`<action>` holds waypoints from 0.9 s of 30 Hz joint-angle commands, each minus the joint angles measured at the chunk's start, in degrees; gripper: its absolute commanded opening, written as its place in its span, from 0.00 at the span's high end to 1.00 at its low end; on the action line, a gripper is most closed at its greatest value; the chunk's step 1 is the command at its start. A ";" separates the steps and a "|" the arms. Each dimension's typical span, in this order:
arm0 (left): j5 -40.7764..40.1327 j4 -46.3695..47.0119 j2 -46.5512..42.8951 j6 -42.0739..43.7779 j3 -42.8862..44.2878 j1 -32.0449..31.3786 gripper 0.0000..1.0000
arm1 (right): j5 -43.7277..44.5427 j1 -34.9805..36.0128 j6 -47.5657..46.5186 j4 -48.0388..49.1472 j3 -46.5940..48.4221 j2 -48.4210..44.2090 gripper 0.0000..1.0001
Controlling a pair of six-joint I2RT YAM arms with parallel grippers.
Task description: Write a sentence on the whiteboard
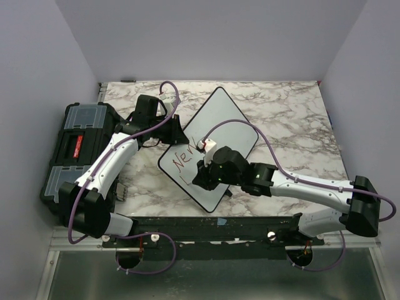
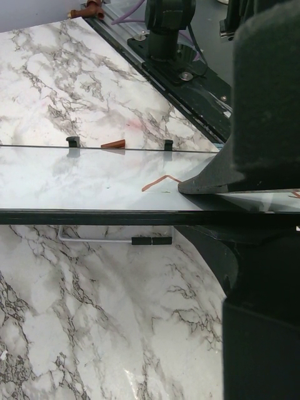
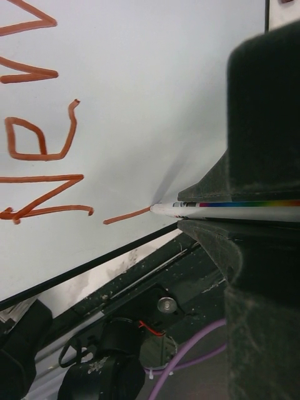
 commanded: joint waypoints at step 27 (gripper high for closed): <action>-8.42 -2.61 1.57 7.77 -0.86 -1.16 1.00 | 12.91 0.26 -0.73 -4.72 2.60 2.18 0.99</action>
